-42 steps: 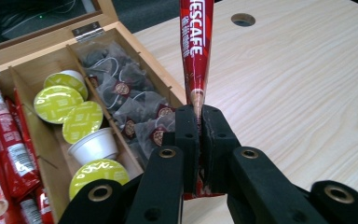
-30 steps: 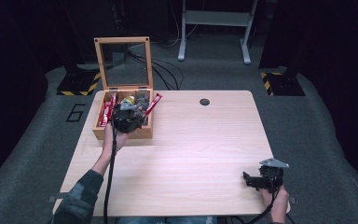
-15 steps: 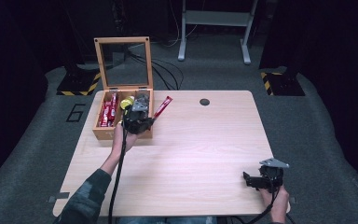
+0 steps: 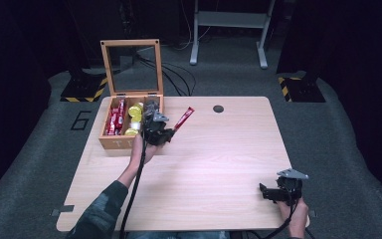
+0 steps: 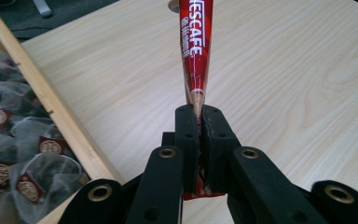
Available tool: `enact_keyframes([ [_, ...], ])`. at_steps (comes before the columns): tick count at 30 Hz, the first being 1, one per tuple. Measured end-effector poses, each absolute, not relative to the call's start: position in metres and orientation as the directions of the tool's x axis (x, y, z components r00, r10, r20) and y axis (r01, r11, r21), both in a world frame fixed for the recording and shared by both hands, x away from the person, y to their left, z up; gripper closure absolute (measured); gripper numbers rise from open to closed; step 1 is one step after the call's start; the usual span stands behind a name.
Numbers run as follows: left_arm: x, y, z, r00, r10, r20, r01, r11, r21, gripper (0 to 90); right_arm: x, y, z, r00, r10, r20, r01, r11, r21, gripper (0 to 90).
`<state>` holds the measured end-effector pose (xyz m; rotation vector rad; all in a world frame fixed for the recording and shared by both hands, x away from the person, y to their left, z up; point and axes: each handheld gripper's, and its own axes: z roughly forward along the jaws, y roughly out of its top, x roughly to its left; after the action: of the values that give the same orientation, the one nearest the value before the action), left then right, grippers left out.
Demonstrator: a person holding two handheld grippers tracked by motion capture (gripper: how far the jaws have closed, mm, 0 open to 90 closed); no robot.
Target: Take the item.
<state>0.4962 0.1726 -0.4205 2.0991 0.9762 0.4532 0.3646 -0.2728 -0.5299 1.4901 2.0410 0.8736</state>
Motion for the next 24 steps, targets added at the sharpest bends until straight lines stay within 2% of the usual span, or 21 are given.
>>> enact_keyframes([
  [24,0.497,0.135,-0.464,0.674,0.738,-0.005,0.531,-0.480,0.698,85.6,0.364,-0.273,-0.530,-0.304,0.953,-0.001,0.657,0.210,0.724,1.3],
])
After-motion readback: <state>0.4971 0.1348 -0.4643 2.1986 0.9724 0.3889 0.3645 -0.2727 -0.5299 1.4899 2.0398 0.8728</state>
